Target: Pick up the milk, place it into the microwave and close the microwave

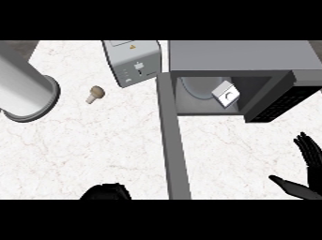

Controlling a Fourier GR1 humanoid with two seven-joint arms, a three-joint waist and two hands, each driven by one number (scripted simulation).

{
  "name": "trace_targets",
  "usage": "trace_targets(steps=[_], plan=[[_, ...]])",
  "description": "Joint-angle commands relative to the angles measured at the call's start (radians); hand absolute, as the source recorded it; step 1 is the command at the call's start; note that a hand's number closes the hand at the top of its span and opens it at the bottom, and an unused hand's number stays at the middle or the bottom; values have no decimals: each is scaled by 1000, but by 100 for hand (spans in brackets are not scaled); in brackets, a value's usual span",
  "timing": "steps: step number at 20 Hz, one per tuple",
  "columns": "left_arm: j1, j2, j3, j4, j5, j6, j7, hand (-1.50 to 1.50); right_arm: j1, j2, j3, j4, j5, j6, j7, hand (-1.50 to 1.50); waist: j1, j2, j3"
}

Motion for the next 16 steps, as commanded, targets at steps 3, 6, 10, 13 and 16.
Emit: trace_targets(steps=[3,6,10,13,16], plan=[[-172,-58,56,189,-64,98,-24,150,48,-67,-39,-34,-58,104,-1,-150,1,1,0],[-261,-56,18,310,-92,108,-65,150,17,-76,-38,-1,-56,110,-19,-150,2,2,0],[-384,-27,-50,359,-119,-12,146,150,46,-112,-25,1,-64,169,-32,-150,-16,6,1],[-433,-59,-128,429,-124,-35,221,150,45,-130,-30,-18,-92,200,-23,-150,-18,6,1],[-474,-59,-231,515,-98,-25,276,150,53,-166,-33,-30,-107,226,-3,-150,-21,6,1]])
